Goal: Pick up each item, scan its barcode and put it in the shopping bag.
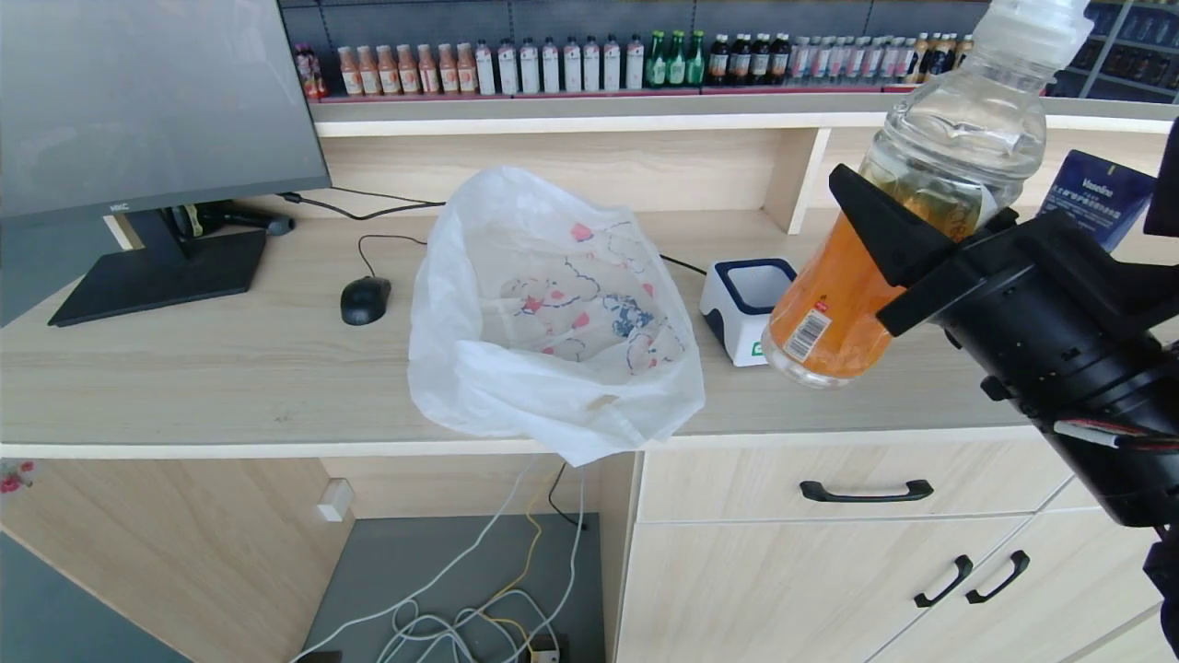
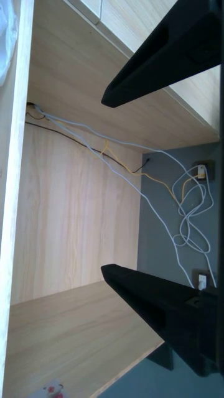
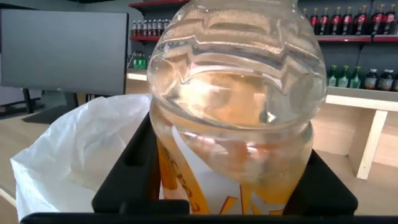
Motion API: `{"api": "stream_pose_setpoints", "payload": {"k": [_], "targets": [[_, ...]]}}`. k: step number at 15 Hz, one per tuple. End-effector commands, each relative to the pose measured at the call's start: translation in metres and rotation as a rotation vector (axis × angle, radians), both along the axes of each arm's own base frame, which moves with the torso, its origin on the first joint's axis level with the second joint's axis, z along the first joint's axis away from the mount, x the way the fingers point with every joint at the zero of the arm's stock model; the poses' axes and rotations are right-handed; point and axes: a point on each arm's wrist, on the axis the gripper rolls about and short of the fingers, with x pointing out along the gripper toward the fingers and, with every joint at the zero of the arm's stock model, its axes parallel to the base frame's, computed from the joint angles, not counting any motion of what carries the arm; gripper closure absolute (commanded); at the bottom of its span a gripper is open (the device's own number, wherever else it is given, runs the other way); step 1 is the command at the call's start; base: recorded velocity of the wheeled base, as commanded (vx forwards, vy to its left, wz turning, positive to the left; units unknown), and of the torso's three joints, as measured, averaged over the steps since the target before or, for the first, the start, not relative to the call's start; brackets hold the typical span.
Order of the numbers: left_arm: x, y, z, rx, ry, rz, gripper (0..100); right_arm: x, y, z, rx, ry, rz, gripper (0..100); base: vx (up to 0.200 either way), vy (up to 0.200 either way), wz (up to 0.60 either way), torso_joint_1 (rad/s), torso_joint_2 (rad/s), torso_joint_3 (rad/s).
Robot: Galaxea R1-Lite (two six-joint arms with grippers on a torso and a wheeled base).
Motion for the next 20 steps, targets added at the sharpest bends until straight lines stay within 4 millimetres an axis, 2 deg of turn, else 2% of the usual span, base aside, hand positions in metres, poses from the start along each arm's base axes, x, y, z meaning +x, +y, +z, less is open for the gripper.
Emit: {"api": "stream_pose_setpoints", "payload": {"k": [1,3,9,11,20], "targets": [[0.000,0.000,0.000,-0.001,0.000,0.000,0,0.004,0.003,-0.010,-0.001,0.039,-0.004,100,0.000,0.000,0.00,0.000,0.00,0.000],[0.000,0.000,0.000,0.001,0.000,-0.002,0,0.001,0.000,-0.014,0.014,0.067,0.009,100,0.000,0.000,0.00,0.000,0.00,0.000],[0.000,0.000,0.000,-0.001,0.000,0.000,0,0.001,-0.011,-0.004,0.055,0.040,-0.016,100,0.000,0.000,0.00,0.000,0.00,0.000],[0.000,0.000,0.000,-0.004,0.000,0.000,0,0.004,-0.017,0.002,0.070,0.023,-0.041,100,0.000,0.200,0.00,0.005,0.00,0.005],[0.000,0.000,0.000,-0.004,0.000,0.000,0,0.006,-0.021,0.002,0.086,0.029,-0.048,100,0.000,0.200,0.00,0.000,0.00,0.002]]}}
